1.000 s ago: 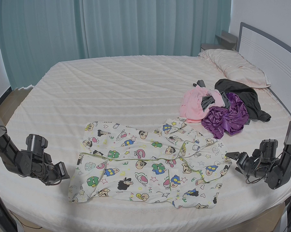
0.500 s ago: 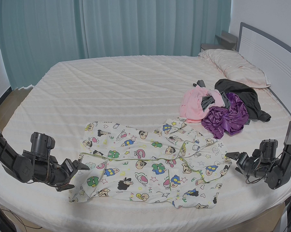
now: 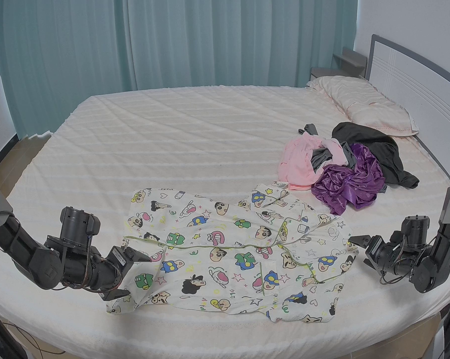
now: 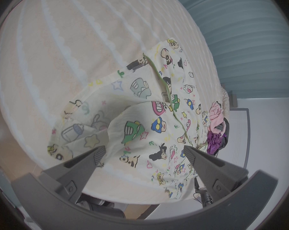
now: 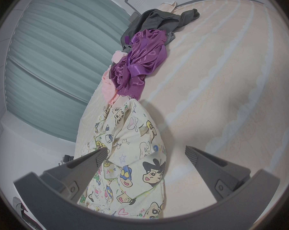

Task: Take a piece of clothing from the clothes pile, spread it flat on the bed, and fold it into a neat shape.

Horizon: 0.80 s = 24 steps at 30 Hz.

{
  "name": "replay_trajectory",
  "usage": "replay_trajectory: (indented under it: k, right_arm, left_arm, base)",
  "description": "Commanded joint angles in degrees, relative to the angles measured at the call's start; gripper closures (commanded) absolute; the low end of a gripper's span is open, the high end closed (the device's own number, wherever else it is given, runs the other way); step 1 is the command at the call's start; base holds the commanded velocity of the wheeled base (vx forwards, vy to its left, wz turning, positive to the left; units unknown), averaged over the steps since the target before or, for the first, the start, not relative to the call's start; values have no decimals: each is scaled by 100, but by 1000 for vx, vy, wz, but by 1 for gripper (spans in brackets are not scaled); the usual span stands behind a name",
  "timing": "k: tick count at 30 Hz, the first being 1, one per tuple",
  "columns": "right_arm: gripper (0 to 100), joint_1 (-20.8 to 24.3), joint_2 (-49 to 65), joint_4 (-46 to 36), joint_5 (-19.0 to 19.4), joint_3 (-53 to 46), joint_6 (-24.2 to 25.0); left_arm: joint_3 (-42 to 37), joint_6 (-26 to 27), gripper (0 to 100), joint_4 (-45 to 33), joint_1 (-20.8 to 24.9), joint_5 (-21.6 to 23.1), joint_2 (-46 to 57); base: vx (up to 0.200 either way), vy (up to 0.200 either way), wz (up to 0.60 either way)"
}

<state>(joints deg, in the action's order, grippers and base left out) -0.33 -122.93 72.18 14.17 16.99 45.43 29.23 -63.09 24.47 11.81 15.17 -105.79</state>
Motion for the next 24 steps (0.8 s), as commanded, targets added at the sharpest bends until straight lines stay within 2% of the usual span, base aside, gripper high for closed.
replay_trajectory:
  k: [1,5,24]
  right_arm:
    - [0,-2,-12,7,-2,6,1]
    - [0,-2,-12,7,-2,-3,1]
    - [0,-2,-20,-2,7,-3,9]
  left_arm:
    - [-32,-2,0,410,14,-189,-451]
    - [-49,7,0,946,67,-602,-847]
    - [-339,42,0,946,172,-664,-451]
  base:
    - [0,0,0]
    - [0,0,0]
    - [0,0,0]
